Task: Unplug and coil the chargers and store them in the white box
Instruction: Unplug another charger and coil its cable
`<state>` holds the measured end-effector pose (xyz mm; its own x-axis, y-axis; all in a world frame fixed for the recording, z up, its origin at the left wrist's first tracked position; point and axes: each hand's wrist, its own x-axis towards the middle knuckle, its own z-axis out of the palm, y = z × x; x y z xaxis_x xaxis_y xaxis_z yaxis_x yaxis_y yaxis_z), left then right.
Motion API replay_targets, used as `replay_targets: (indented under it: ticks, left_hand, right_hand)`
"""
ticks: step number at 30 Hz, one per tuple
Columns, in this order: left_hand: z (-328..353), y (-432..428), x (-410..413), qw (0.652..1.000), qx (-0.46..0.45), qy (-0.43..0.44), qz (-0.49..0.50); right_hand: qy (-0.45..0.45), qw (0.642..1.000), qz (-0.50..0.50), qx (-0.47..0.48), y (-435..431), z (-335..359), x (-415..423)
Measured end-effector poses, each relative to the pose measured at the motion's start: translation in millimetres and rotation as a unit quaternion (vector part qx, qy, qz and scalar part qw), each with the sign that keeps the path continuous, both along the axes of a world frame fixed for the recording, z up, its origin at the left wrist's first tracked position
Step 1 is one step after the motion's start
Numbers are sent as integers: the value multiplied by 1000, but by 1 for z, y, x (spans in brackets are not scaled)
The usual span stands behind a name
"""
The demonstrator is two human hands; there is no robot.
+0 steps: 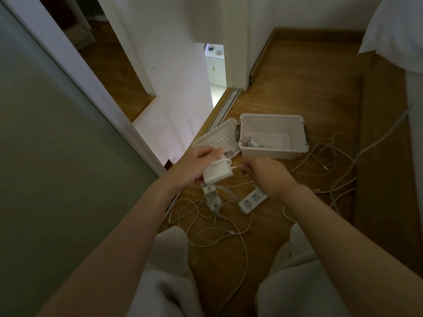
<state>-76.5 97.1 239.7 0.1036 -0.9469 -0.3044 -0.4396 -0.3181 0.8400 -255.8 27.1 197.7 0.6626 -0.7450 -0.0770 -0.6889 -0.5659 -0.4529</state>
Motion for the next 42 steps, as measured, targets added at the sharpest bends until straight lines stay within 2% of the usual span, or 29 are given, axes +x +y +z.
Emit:
replay_targets:
  ticks: [3,8,13,17,21,25,28,33,35,37,39,42]
  left_hand:
    - [-8,-1,0,997,-12,-66,-31]
    - [-15,0,2,995,-15,-99,-8]
    - [-28,0,6,979,-41,-199,15]
    - [-35,-2,6,972,-42,-225,52]
    - [-27,-7,-3,987,-19,-88,131]
    - [-24,-14,-6,971,27,52,234]
    - [-17,-14,-12,908,27,279,311]
    - [-4,-11,-16,807,1,489,330]
    - [-1,-9,-16,778,5,534,331]
    - [1,-8,-15,769,9,547,331]
    - [2,-7,-14,786,9,527,322]
    - [5,-6,-13,846,15,452,283]
  right_hand:
    - [-13,999,-21,-27,0,3,-1]
    - [-92,993,-59,-39,-2,8,-2]
    - [-141,989,-23,-29,15,18,8]
    - [-115,993,27,-31,31,20,19]
    - [-120,990,59,-36,39,15,24]
    - [-102,991,87,-8,41,10,26]
    - [-80,990,112,13,43,5,25]
    - [-83,982,142,93,40,-4,25]
    - [-75,983,123,111,30,-7,22]
    - [-55,986,108,117,21,-10,17]
    - [-42,987,102,116,14,-15,11]
    - [-20,991,75,105,3,-17,4]
